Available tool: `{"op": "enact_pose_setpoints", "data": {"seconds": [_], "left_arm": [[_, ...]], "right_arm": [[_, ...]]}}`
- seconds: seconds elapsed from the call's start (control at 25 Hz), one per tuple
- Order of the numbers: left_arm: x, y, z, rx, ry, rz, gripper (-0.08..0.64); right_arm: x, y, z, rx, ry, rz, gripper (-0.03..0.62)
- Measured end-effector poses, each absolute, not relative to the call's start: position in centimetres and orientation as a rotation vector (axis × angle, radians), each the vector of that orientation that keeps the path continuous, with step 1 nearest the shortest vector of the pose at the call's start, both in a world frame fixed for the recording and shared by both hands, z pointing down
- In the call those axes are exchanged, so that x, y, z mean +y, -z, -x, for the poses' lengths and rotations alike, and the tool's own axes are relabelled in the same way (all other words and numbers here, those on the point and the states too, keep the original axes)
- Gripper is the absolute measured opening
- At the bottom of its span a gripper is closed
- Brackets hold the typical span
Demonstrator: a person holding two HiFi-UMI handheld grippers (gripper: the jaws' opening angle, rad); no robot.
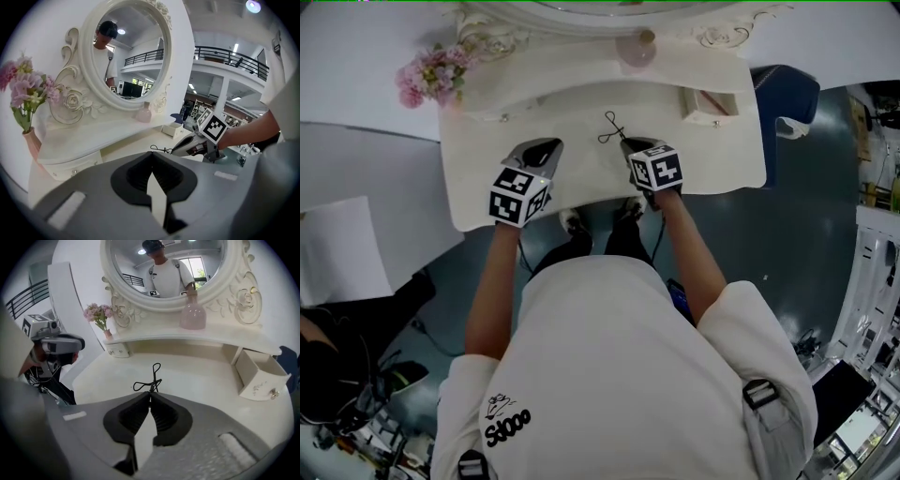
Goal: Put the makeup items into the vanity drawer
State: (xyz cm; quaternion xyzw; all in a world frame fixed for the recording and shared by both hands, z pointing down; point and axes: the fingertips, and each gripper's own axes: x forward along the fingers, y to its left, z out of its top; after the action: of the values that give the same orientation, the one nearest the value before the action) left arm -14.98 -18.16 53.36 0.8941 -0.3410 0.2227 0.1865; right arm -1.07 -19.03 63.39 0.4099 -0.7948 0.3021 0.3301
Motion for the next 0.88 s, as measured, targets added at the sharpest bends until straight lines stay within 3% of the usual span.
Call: {"op": "enact_pose_setpoints", "data": {"seconds": [0.32,0.88], "left_arm": [[-19.3,-51.1,8.0,-0.830,-0.599,-2.617,0.018],[-22.0,-49.5,-3.4,-0.727,-0.614,-2.664,0.018]], "right_arm": [[-20.4,-58.6,-7.4,-2.074,-0.821,-1.300,0.015],[-23.7,-56.5,-24.1,-1.894,-1.222,-1.722,0.018]]}}
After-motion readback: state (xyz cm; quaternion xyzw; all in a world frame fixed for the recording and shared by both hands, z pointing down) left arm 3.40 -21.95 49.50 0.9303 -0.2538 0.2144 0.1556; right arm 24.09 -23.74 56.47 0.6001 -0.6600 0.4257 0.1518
